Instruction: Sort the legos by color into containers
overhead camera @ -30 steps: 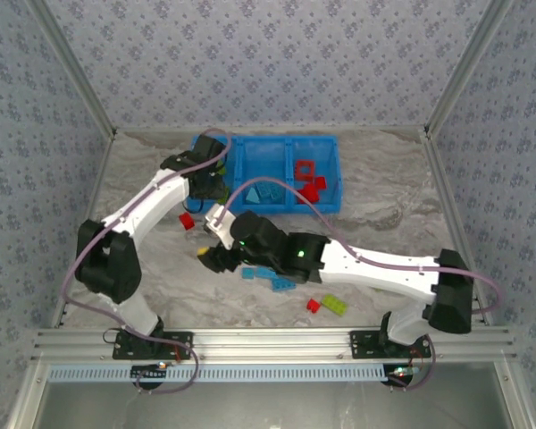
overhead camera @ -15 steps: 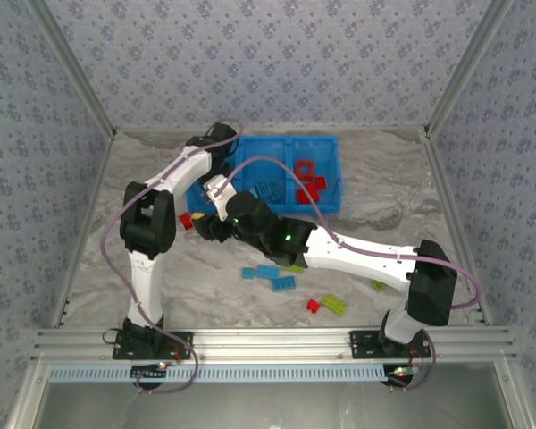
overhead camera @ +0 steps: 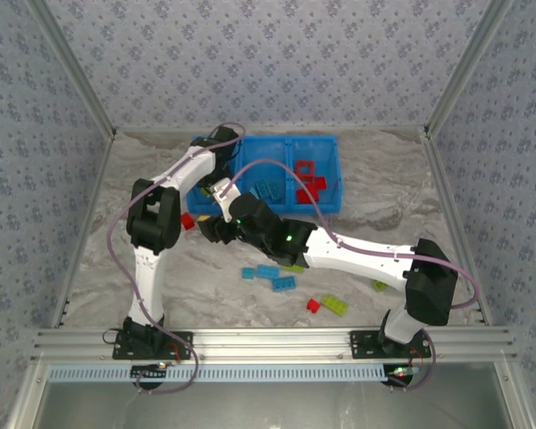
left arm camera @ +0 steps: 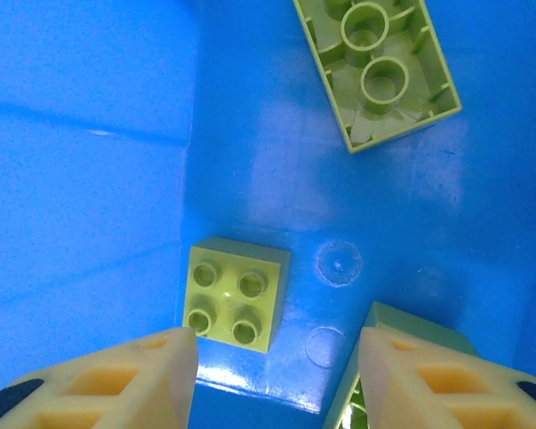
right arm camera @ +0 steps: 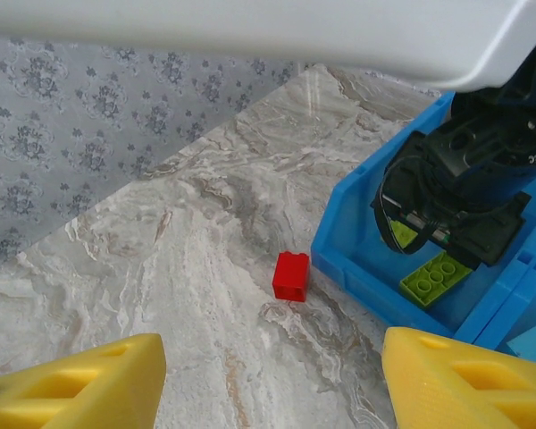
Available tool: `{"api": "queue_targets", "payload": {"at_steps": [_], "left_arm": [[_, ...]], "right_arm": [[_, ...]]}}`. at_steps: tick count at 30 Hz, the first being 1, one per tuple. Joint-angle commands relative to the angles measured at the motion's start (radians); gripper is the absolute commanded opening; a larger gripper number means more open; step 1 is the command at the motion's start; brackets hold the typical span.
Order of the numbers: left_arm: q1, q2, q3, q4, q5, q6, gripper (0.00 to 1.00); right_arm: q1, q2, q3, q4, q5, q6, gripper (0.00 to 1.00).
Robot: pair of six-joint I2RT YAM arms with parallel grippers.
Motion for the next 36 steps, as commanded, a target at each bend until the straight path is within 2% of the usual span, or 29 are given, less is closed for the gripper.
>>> {"api": "queue_targets", "payload": {"at_steps": [1,5,9,13,17,20,25,27,30,34,36], "left_arm": [[-0.004,-0.125,0.01,-0.021,-0.008,-0.019,0.51],[-0.014,-0.231,0.002,-0.037,-0.01,-0.039,0.54],[0.004,-0.395,-0.08,-0.037,0.003,-0.091,0.58],[0.054,-0.62,-0.211,-0.047,0.027,-0.163,0.61],[0.061,-0.864,-0.358,-0.059,0.043,-0.196,0.62],[0.061,-1.028,-0.48,-0.064,0.109,-0.191,0.63],[0.059,-1.374,-0.782,0.009,0.295,-0.224,0.63],[0.058,-1.49,-0.841,-0.02,0.321,-0.229,0.64],[0.058,-1.605,-0.836,-0.131,0.323,-0.221,0.66],[0.058,-1.661,-0.769,-0.278,0.332,-0.211,0.67],[0.058,-1.689,-0.755,-0.308,0.371,-0.202,0.67]], "right_arm": [[-0.007,-0.029,-0.022,-0.001,-0.003,0.017,0.68],[-0.013,-0.039,-0.044,0.015,0.004,0.007,0.68],[-0.017,-0.013,-0.047,0.05,-0.022,-0.016,0.68],[-0.016,0.122,0.053,-0.004,-0.096,0.004,0.68],[0.006,0.277,0.157,-0.022,-0.088,0.032,0.68],[-0.001,0.409,0.267,-0.068,-0.088,0.068,0.69],[-0.029,0.584,0.443,-0.151,-0.115,0.099,0.69],[-0.035,0.63,0.492,-0.158,-0.127,0.096,0.7],[-0.045,0.704,0.589,-0.216,-0.128,0.093,0.71],[-0.062,0.802,0.71,-0.298,-0.13,0.12,0.71],[-0.065,0.827,0.729,-0.295,-0.139,0.119,0.71]]}}
